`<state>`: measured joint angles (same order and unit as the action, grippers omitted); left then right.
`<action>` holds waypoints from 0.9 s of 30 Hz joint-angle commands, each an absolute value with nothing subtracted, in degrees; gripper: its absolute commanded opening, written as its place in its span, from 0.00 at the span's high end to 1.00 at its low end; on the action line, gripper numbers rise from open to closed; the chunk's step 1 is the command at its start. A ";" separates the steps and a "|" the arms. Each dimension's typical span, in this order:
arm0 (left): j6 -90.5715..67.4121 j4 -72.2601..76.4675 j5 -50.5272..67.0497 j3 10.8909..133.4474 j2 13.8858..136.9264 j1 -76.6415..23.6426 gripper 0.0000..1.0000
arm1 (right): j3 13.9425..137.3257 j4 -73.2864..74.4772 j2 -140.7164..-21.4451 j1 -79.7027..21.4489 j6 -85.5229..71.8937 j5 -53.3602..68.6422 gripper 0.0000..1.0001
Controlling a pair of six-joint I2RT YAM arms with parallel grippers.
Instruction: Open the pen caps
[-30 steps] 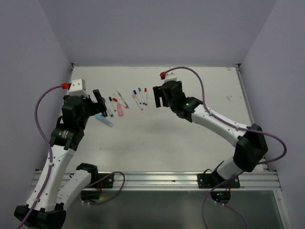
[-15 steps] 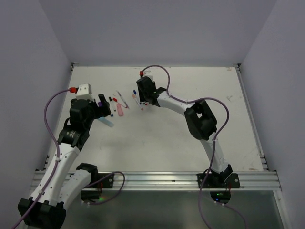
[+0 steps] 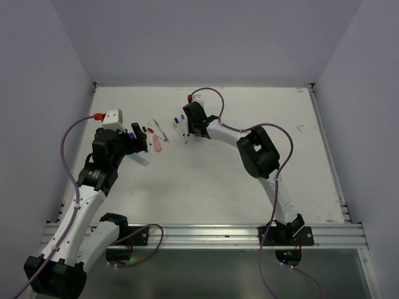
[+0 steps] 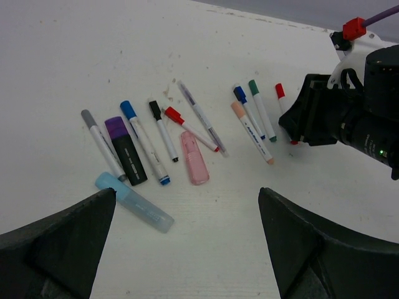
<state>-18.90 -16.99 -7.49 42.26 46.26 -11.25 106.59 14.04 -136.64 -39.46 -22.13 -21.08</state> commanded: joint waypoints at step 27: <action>-41.12 6.75 7.57 51.77 70.93 -30.49 0.08 | 40.35 -24.78 -76.56 -40.78 -23.03 -0.27 1.00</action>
<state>-36.97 0.56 11.44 49.43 70.26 -28.12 42.54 -16.67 -79.29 -40.45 -21.96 -3.20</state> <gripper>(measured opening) 0.944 0.059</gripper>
